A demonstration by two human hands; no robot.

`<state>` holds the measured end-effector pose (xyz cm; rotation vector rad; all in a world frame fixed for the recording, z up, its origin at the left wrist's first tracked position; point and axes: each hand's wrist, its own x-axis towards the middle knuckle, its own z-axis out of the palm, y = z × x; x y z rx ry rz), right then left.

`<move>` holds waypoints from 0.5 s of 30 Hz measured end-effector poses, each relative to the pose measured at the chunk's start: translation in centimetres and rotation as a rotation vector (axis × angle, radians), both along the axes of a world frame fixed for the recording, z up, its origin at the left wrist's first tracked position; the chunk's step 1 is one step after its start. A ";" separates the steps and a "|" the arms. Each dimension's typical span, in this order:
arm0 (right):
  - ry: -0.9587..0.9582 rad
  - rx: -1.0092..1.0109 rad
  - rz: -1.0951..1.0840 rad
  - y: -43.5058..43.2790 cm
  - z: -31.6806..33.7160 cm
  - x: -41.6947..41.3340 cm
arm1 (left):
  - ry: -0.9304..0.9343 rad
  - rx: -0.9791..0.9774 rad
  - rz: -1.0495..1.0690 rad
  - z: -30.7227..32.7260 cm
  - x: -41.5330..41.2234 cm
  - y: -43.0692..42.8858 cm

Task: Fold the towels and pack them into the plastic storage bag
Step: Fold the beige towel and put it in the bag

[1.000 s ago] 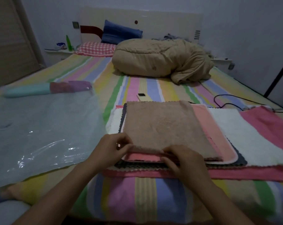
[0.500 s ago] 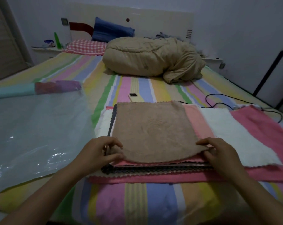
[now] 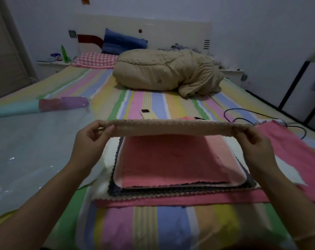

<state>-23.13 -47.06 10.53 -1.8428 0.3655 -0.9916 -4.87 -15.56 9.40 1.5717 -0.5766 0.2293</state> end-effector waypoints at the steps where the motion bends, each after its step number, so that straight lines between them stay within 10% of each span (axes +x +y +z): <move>1: 0.002 -0.032 0.004 0.3 0.3 -0.6 | -0.017 0.010 0.002 0.4 -0.4 0.5; 15: 0.314 0.023 -0.075 0.5 -5.3 2.3 | 0.060 0.337 0.152 -5.0 1.8 -0.5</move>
